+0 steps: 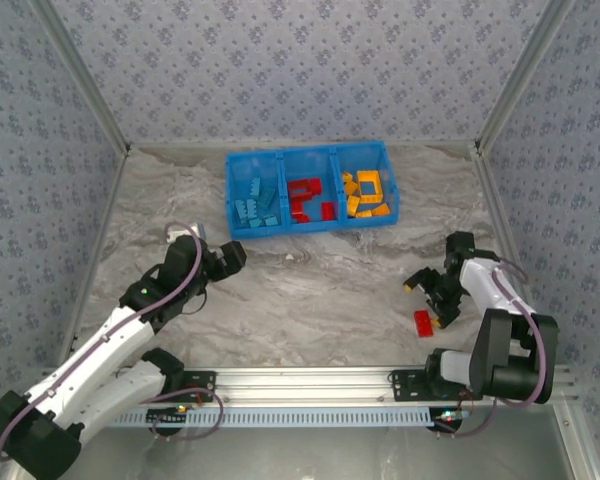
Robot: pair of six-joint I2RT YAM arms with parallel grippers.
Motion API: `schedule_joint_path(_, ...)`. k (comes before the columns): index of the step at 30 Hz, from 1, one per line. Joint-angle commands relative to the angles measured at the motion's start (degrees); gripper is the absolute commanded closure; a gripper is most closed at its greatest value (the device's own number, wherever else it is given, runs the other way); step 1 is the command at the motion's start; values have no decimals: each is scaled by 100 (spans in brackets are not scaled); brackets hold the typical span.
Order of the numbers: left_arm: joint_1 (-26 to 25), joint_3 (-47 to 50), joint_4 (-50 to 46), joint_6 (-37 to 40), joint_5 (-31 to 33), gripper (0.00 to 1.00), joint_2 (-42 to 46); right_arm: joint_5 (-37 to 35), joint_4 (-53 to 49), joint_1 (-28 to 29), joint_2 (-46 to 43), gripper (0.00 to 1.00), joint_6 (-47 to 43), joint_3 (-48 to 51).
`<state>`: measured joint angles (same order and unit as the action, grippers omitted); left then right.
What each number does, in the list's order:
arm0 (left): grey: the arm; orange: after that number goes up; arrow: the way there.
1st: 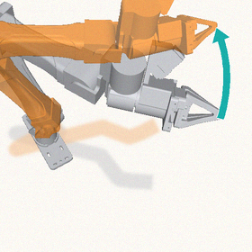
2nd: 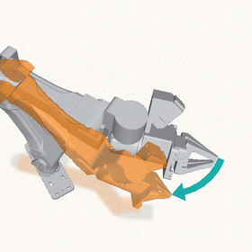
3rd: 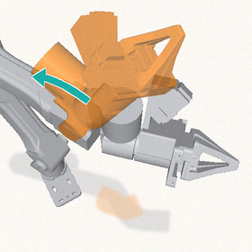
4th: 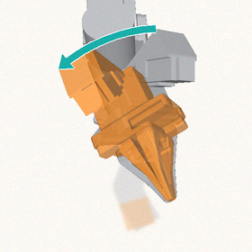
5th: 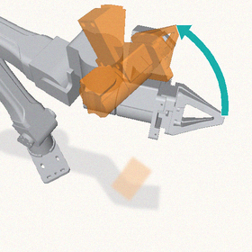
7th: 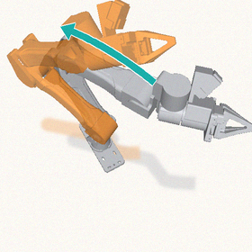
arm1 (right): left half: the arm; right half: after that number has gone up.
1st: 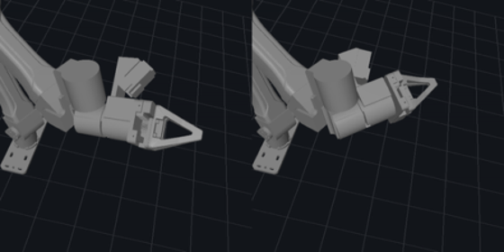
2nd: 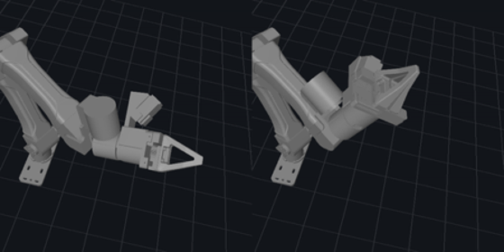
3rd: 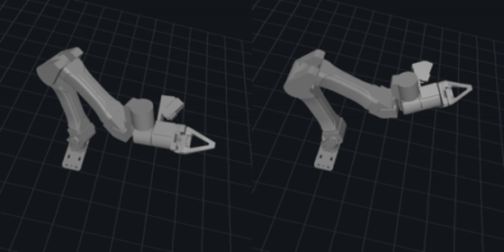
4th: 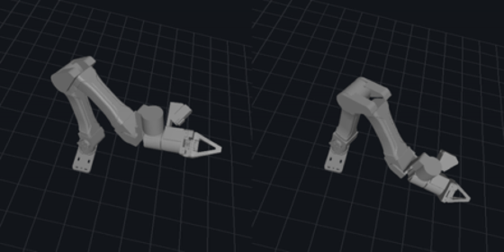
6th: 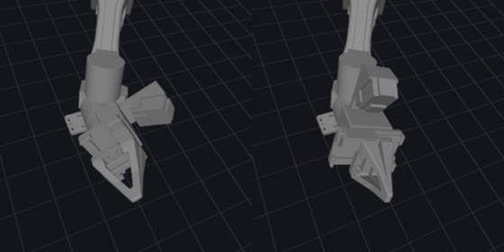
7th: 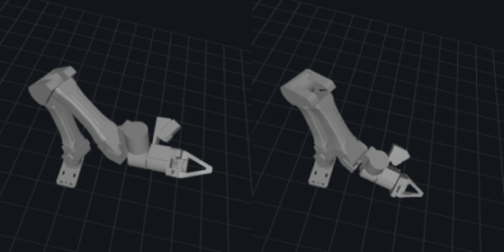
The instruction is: Sort the legos into containers by color
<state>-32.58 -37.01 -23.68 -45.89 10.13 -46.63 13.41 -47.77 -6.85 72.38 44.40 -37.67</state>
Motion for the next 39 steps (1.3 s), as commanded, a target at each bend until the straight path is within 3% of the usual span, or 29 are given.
schedule_joint_path(1,48,-300,185,125,-137,2,-16,258,-71,514,16,12,757,80)
schedule_joint_path(8,59,-291,149,160,-186,2,31,471,297,1823,669,13,1462,-362)
schedule_joint_path(15,63,-297,7,142,-203,2,193,-540,-1125,1861,423,16,963,-1173)
schedule_joint_path(19,61,-378,-98,214,-305,2,209,-649,-1969,2043,95,18,1788,-1315)
schedule_joint_path(22,63,-483,-102,319,-386,2,150,-304,-2318,2115,-274,13,2537,-962)
schedule_joint_path(29,65,-639,-18,430,-700,2,-99,78,-955,2327,-975,4,3609,125)
schedule_joint_path(32,60,-668,-78,446,-741,2,-83,-33,-617,2451,-848,3,3389,154)
schedule_joint_path(39,67,-688,-173,460,-719,2,-30,-143,-862,2425,-75,4,2220,-48)
